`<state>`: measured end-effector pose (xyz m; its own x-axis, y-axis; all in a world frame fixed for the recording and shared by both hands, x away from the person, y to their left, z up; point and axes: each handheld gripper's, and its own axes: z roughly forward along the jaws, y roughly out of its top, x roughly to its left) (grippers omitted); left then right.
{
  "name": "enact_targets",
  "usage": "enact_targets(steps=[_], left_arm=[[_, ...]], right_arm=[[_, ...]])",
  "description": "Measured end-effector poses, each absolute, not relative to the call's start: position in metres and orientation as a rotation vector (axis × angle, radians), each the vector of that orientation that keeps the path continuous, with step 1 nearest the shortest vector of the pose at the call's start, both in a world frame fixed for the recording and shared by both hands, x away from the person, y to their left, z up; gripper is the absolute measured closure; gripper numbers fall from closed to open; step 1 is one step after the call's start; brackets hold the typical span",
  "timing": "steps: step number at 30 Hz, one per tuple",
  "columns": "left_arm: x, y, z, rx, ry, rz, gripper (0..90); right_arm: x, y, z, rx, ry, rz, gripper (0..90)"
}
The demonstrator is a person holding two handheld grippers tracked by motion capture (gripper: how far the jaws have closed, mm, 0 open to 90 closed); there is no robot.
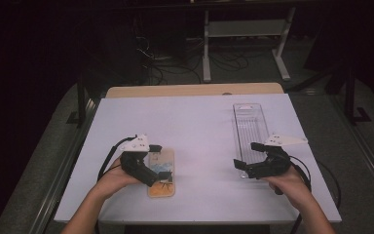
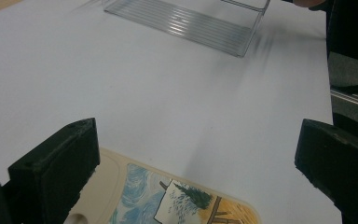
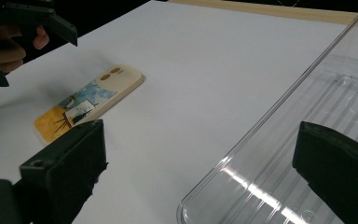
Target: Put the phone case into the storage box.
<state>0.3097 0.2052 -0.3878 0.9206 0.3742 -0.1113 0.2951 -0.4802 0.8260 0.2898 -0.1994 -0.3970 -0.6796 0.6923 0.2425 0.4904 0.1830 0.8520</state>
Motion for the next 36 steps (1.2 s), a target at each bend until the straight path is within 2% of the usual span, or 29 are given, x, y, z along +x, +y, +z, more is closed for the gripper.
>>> enact_targets(steps=[21,30,36], left_arm=[[0.31,0.184,-0.398,2.135,0.428,0.1,0.9],[0.307,0.176,-0.41,2.197,0.416,0.094,18.0],[0.307,0.176,-0.414,2.206,0.416,0.083,37.2]], right_arm=[[0.294,-0.199,-0.4,1.131,2.263,1.495,1.1],[0.293,-0.199,-0.4,1.131,2.267,1.495,0.9],[0.293,-0.199,-0.4,1.131,2.267,1.497,0.9]])
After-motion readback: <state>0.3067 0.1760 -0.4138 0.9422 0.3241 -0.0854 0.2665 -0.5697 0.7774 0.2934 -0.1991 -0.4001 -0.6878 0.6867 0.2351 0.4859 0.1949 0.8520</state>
